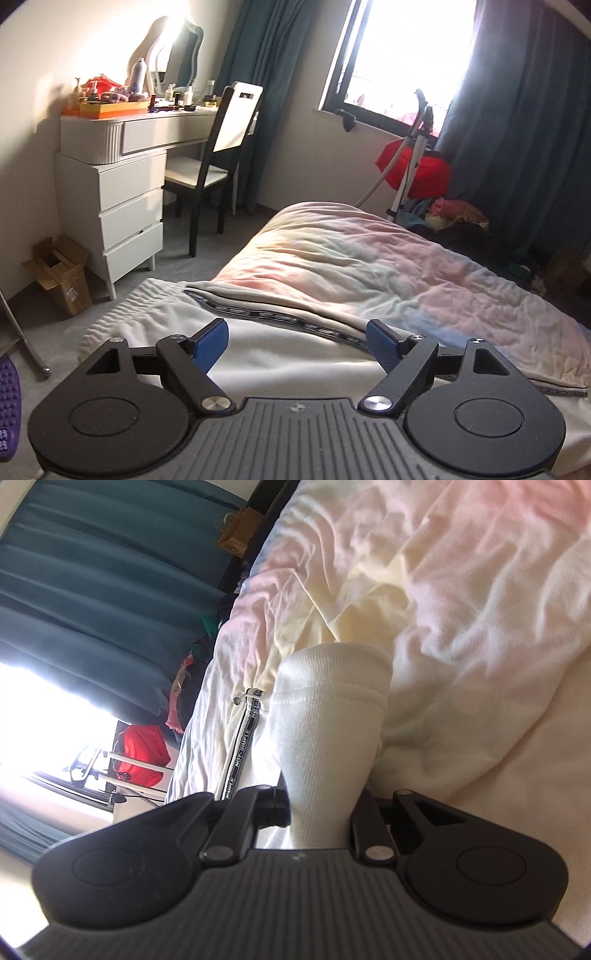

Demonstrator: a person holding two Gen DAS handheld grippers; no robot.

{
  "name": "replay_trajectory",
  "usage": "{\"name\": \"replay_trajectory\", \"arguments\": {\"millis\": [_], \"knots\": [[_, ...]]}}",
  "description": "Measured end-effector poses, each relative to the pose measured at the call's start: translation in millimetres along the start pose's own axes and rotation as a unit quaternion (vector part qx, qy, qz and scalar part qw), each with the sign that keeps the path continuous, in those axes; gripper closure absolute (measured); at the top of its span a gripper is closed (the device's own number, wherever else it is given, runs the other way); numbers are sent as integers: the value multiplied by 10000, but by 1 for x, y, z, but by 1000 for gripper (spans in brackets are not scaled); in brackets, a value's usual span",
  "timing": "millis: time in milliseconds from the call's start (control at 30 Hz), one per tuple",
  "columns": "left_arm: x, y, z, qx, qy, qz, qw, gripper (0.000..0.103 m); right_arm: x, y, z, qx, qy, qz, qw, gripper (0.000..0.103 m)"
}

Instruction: Fold clothes

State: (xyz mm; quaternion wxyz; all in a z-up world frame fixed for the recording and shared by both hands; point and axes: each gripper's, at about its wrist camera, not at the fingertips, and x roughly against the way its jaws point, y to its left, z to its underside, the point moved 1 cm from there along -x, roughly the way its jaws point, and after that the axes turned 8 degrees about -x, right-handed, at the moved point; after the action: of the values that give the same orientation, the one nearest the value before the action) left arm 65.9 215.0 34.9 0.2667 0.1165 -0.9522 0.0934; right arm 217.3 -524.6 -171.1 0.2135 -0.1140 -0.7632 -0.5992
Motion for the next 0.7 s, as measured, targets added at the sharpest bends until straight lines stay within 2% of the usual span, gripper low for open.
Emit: {"name": "replay_trajectory", "arguments": {"millis": [200, 367, 467, 567, 633, 700], "knots": [[-38, -92, 37, -531, 46, 526, 9972, 19, 0, 8, 0, 405, -52, 17, 9992, 88], [-68, -157, 75, -1156, 301, 784, 9897, 19, -2, 7, 0, 317, -70, -46, 9995, 87], [-86, -178, 97, -1515, 493, 731, 9845, 19, -1, 10, 0, 310, -73, -162, 9994, 86], [-102, -178, 114, -1597, 794, 704, 9814, 17, -1, 6, -2, 82, 10, -424, 9991, 82], [-109, -174, 120, -1605, 852, 780, 9803, 17, -1, 3, -3, -107, 66, -583, 9982, 80], [-111, -172, 121, -1597, 866, 820, 9799, 16, -3, 1, -2, -254, 112, -665, 9974, 70]]}}
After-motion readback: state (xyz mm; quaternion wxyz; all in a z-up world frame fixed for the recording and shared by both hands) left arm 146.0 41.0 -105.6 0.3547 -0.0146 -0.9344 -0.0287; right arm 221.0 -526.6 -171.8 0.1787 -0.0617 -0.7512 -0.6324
